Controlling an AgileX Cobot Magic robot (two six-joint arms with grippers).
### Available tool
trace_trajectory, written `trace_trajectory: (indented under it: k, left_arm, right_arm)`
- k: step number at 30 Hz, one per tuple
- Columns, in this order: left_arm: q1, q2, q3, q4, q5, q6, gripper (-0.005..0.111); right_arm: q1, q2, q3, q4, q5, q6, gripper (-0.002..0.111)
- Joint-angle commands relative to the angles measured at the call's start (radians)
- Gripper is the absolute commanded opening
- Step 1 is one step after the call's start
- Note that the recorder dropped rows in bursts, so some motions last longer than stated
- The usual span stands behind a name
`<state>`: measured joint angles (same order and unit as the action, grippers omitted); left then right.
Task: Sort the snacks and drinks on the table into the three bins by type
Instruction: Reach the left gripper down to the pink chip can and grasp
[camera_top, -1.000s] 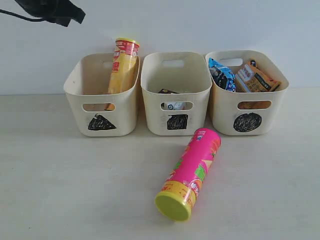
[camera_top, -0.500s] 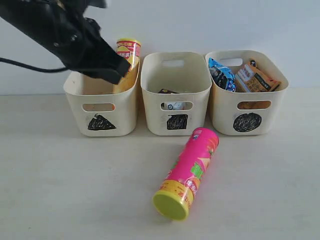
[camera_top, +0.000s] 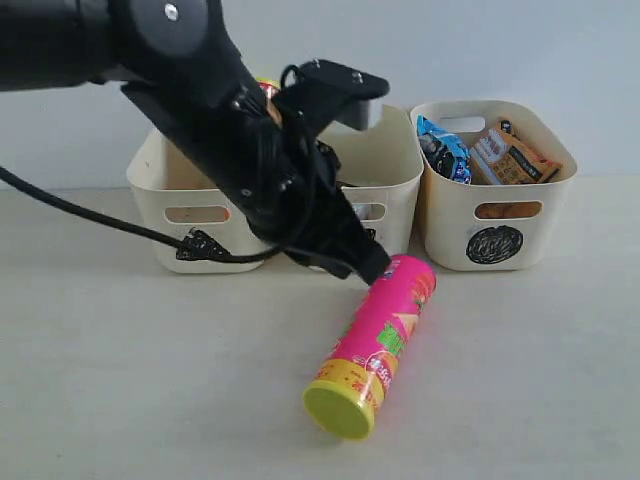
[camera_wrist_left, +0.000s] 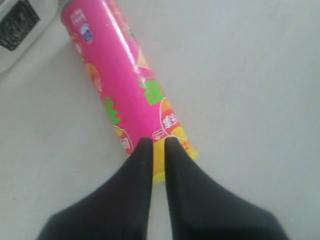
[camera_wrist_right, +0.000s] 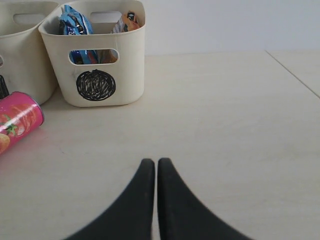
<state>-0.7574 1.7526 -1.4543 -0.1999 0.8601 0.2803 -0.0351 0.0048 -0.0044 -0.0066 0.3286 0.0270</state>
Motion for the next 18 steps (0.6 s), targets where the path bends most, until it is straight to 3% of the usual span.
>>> trace_trajectory:
  k: [1,8,10,15,18]
  left_arm:
    - [-0.023,0.070,0.000,-0.003,-0.016,-0.014,0.024]
    - [-0.023,0.174,-0.057,-0.019,-0.022,-0.022,0.099]
    - [-0.023,0.198,-0.074,-0.020,-0.025,-0.033,0.102]
    - [-0.023,0.280,-0.128,0.003,-0.027,-0.088,0.092]
    - [-0.023,0.321,-0.165,0.012,-0.054,-0.109,0.092]
  right_arm:
    - [-0.002,-0.005,0.004,-0.002,-0.006,-0.003,0.000]
    - [-0.002,-0.005,0.004,-0.002,-0.006,-0.003,0.000]
    - [-0.002,-0.005,0.004,-0.002,-0.006,-0.003,0.000]
    - [-0.002,-0.005,0.004,-0.002,-0.007,-0.003,0.000]
    - [-0.002,-0.005,0.004,-0.002,-0.007,-0.003,0.000]
